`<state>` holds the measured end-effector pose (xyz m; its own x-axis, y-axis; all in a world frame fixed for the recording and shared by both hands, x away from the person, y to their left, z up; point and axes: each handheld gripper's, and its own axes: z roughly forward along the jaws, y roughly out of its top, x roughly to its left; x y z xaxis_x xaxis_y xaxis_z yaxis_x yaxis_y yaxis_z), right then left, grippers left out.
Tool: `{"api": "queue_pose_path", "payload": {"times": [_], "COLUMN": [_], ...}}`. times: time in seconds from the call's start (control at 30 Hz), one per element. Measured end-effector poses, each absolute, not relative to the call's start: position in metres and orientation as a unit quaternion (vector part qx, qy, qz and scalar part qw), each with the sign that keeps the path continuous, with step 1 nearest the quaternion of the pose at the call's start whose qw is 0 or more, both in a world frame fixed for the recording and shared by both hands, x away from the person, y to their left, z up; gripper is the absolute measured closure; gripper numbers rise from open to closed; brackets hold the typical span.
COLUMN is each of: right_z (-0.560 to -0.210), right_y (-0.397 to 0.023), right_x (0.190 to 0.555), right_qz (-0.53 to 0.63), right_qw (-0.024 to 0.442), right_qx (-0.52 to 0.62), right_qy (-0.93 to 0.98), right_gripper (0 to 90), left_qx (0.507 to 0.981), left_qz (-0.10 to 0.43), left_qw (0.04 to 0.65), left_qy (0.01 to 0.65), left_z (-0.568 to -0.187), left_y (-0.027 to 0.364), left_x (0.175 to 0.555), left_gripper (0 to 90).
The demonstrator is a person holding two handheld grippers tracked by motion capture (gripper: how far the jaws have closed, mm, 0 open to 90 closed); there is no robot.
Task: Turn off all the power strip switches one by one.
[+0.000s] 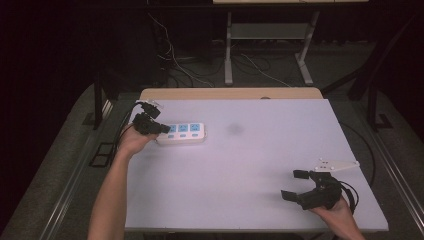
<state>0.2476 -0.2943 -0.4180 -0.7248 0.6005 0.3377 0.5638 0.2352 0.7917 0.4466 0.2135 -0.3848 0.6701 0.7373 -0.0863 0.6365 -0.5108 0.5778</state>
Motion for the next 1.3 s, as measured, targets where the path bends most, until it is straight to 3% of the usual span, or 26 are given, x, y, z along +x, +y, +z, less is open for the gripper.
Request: {"api": "queue_pose_path", "payload": {"times": [0.63, 1.0, 1.3], "right_z": [-0.419, -0.420, -0.420], "right_y": [-0.293, -0.293, -0.293], "right_x": [0.248, 0.248, 0.248], "right_qz": [0.492, 0.488, 0.488], "right_qw": [0.018, 0.016, 0.017], "right_qx": [0.369, 0.369, 0.371], "right_qy": [0.788, 0.791, 0.790], "right_gripper": [0.4, 0.4, 0.4], "left_qx": [0.866, 0.852, 0.852], "left_qz": [0.076, 0.073, 0.090], "left_qw": [0.289, 0.316, 0.322], "left_qy": [0.400, 0.412, 0.402], "left_z": [-0.403, -0.408, -0.410], "left_y": [0.206, 0.211, 0.212], "left_x": [0.451, 0.450, 0.445], "left_gripper": [89.3, 89.2, 89.7]}}
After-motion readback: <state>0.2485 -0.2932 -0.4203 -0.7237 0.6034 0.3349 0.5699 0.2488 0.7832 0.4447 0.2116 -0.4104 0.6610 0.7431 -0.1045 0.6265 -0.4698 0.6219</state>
